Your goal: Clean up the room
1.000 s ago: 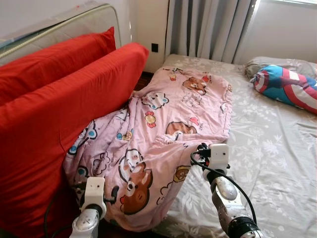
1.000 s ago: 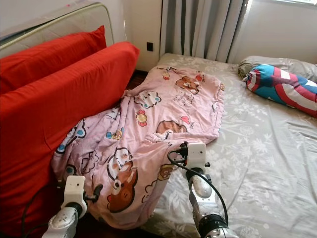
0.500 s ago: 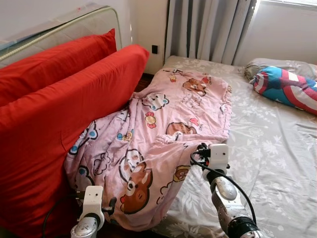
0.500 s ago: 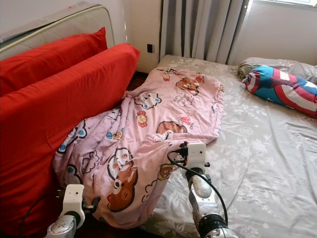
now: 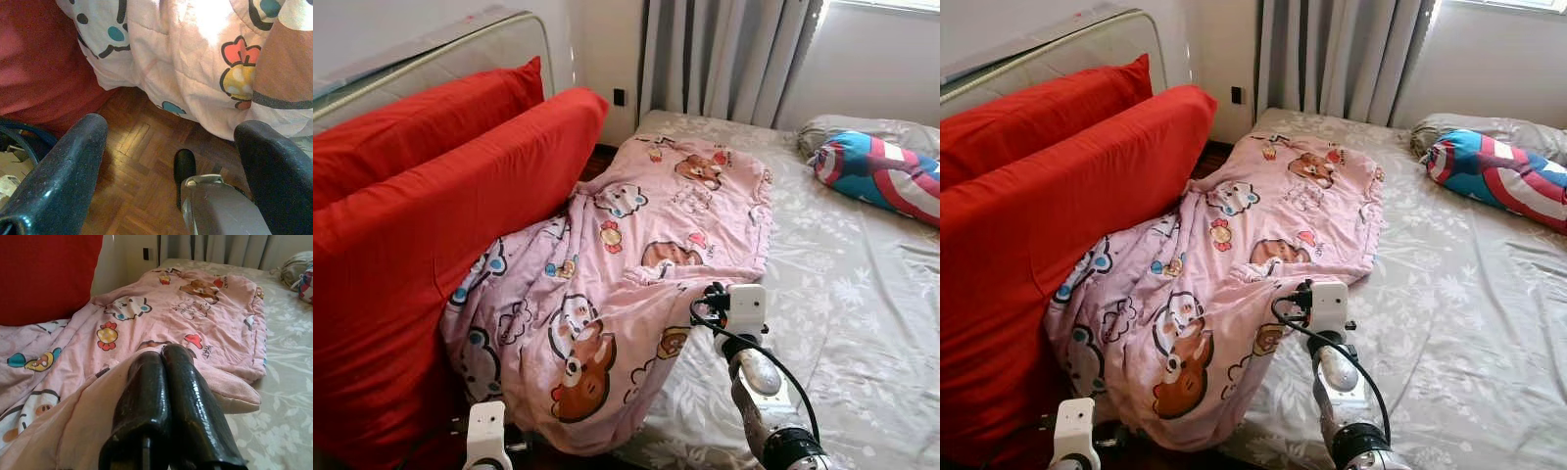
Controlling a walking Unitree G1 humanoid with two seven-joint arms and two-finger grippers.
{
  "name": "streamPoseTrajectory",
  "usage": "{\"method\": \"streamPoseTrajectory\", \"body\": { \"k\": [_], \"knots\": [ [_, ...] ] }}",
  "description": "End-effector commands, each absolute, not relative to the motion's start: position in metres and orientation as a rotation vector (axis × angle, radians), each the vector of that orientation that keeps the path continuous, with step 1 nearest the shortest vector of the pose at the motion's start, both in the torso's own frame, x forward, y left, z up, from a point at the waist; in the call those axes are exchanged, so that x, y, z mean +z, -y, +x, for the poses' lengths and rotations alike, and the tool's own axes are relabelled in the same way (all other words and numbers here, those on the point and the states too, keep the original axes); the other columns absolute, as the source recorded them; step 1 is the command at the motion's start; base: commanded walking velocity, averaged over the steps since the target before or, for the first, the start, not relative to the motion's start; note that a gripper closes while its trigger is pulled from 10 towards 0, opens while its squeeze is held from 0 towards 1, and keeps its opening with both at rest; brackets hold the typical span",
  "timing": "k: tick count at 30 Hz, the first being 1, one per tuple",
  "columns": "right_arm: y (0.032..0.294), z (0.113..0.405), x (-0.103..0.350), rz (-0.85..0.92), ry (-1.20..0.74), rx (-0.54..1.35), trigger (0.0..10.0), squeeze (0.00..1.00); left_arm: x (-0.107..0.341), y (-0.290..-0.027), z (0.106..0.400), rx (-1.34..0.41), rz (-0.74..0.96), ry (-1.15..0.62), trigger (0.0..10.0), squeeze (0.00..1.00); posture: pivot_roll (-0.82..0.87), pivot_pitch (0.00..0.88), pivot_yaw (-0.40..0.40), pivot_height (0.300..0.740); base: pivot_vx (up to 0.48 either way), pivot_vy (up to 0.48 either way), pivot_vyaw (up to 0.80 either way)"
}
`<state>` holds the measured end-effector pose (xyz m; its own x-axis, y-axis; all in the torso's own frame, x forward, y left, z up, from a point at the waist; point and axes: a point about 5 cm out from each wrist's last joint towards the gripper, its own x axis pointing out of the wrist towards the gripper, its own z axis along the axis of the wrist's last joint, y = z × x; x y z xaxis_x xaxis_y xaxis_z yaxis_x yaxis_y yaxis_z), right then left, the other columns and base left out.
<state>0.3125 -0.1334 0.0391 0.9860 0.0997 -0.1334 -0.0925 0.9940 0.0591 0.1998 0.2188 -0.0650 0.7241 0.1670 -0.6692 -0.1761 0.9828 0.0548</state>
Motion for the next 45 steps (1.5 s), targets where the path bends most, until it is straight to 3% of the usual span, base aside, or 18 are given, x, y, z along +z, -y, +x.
{"method": "streamPoseTrajectory", "body": {
  "k": [1, 18, 33, 45],
  "knots": [
    [0.132, 0.318, 0.050, 0.056, -0.084, 0.092, 10.0, 0.00, -0.068, -0.221, 0.195, 0.207, -0.025, -0.766, 10.0, 0.00, 0.03, 0.025, -0.034, 0.740, -0.285, 0.000, 0.00],
    [0.129, 0.318, 0.051, 0.052, -0.071, 0.097, 10.0, 0.00, -0.073, -0.220, 0.187, 0.207, -0.028, -0.796, 10.0, 0.00, 0.03, 0.032, -0.032, 0.740, -0.296, 0.000, 0.00],
    [0.176, 0.322, 0.072, -0.031, 0.065, -0.241, 10.0, 0.00, -0.075, -0.223, 0.182, 0.196, -0.017, -0.817, 10.0, 0.00, 0.03, 0.028, -0.026, 0.740, -0.300, 0.000, 0.00],
    [0.176, 0.320, 0.076, -0.122, 0.115, -0.273, 10.0, 0.00, -0.076, -0.221, 0.181, 0.185, -0.009, -0.827, 10.0, 0.00, 0.03, 0.025, -0.024, 0.740, -0.301, 0.000, 0.00]
  ]
}}
